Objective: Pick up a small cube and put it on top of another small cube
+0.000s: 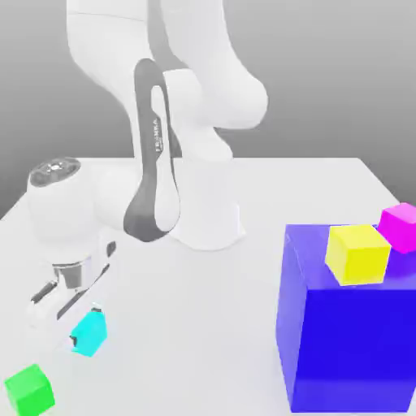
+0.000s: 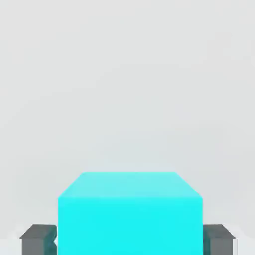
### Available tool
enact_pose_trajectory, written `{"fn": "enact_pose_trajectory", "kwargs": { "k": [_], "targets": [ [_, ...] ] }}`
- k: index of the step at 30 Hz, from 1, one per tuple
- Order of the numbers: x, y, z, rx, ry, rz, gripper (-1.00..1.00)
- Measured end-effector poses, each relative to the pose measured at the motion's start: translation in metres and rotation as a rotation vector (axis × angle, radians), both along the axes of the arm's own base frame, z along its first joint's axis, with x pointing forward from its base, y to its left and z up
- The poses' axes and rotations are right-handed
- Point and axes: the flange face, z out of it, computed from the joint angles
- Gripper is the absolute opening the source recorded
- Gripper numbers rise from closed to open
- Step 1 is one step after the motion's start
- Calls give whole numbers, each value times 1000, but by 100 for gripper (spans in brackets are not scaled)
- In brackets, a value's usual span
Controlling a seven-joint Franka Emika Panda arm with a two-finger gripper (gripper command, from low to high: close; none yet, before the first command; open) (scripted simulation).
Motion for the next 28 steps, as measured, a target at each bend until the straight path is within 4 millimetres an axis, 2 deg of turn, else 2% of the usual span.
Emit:
{"fn": "enact_pose_trajectory", "kwargs": {
  "k": [3, 9, 20, 21, 22, 25, 26, 28],
  "targets": [
    [0, 0, -2, 0, 0, -1, -100],
    [1, 0, 53, 0, 0, 1, -100],
    [105, -41, 101, 1, 3, 280, -100],
    [112, -45, 102, 1, 2, 298, -100],
    [116, -47, 95, 0, 0, 307, -100],
    [120, -48, 55, 0, 0, 315, -100],
    [119, -48, 47, 0, 0, 316, 100],
    [119, -48, 47, 0, 0, 316, 100]
  ]
}}
